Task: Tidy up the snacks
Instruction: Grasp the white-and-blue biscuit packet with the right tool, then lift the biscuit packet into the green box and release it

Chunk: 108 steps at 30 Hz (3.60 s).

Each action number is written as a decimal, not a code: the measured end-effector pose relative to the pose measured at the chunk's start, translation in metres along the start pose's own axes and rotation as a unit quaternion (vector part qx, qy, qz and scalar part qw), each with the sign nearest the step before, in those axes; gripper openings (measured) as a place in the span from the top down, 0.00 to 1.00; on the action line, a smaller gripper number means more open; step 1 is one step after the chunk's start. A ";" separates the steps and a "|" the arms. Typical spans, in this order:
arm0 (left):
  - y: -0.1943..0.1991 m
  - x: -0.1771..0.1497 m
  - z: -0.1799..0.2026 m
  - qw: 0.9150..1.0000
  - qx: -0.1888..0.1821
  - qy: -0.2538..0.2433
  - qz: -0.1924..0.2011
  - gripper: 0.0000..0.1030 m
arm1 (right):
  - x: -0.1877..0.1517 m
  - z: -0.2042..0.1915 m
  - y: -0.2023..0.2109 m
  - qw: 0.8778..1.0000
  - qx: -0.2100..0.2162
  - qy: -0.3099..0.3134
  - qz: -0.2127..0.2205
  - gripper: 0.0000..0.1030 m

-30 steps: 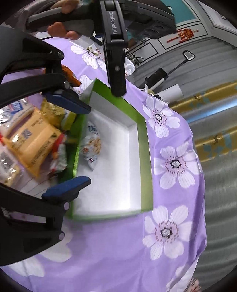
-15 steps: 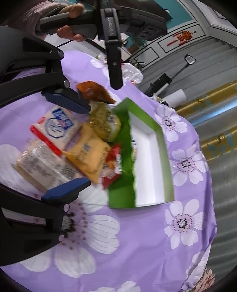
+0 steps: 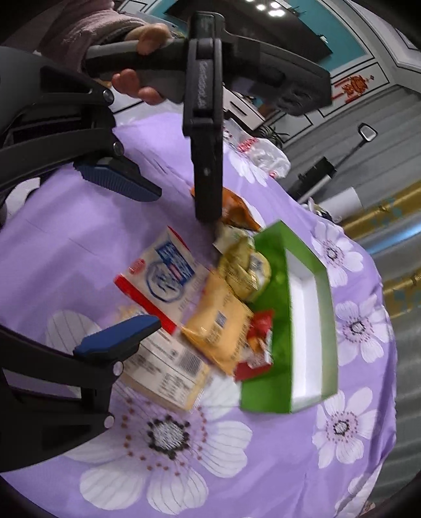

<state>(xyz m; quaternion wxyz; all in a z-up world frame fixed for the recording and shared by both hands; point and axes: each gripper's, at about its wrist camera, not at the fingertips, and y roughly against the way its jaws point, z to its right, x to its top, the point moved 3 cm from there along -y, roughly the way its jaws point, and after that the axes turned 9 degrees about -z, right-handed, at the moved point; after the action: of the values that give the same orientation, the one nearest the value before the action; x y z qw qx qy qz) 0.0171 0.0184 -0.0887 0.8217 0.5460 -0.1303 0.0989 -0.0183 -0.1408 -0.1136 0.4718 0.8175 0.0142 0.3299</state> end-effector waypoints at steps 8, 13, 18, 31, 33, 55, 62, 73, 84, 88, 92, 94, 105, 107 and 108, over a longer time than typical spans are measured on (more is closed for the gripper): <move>-0.015 -0.012 -0.006 1.000 0.007 -0.008 -0.023 0.22 | -0.018 0.000 -0.023 0.999 0.002 -0.036 -0.031 0.39; -0.027 -0.016 -0.006 0.999 0.008 -0.023 -0.041 0.22 | -0.022 0.007 -0.036 0.997 -0.003 -0.064 -0.036 0.47; -0.032 -0.010 -0.009 0.999 -0.002 -0.029 -0.046 0.22 | -0.019 0.014 -0.040 0.995 -0.002 -0.092 -0.022 0.50; -0.049 0.007 -0.010 0.996 -0.049 -0.026 -0.065 0.37 | -0.006 0.025 -0.050 0.994 -0.013 -0.106 -0.018 0.52; -0.050 0.008 -0.012 0.996 -0.053 -0.023 -0.068 0.38 | -0.005 0.024 -0.051 0.995 -0.017 -0.093 -0.020 0.52; -0.032 -0.013 -0.003 0.998 -0.018 -0.028 -0.044 0.68 | -0.006 0.008 -0.049 0.999 0.011 -0.039 -0.016 0.85; -0.010 -0.012 0.014 0.999 0.001 -0.049 -0.015 0.68 | 0.000 0.000 -0.028 1.000 0.015 -0.021 0.009 0.86; 0.011 0.008 0.037 0.997 0.009 -0.074 0.025 0.68 | 0.020 -0.004 -0.001 0.999 0.004 -0.002 0.051 0.86; 0.030 0.039 0.046 0.994 0.008 -0.092 0.065 0.68 | 0.054 0.002 0.018 0.996 -0.015 0.026 0.087 0.86; 0.032 0.059 0.048 0.992 0.009 -0.098 0.074 0.68 | 0.070 0.008 0.021 0.994 -0.021 0.031 0.099 0.86; 0.035 0.077 0.046 0.992 0.002 -0.097 0.082 0.68 | 0.089 0.015 0.022 0.993 -0.028 0.037 0.112 0.86; 0.036 0.088 0.045 0.992 0.001 -0.096 0.085 0.68 | 0.100 0.019 0.022 0.992 -0.030 0.040 0.117 0.86; 0.014 0.141 0.022 0.995 -0.021 -0.060 0.071 0.68 | 0.145 0.042 -0.001 0.992 -0.040 0.039 0.113 0.86; 0.006 0.146 0.017 0.996 -0.020 -0.051 0.066 0.68 | 0.150 0.046 -0.010 0.993 -0.041 0.035 0.106 0.86; 0.003 0.148 0.015 0.997 -0.020 -0.047 0.064 0.68 | 0.152 0.048 -0.015 0.993 -0.041 0.034 0.102 0.86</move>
<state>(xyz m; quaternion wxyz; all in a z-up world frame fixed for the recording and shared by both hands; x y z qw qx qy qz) 0.1542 0.0091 -0.0330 0.8174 0.5239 -0.2057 0.1225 0.1312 -0.1186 -0.0616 0.4685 0.7830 -0.0668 0.4037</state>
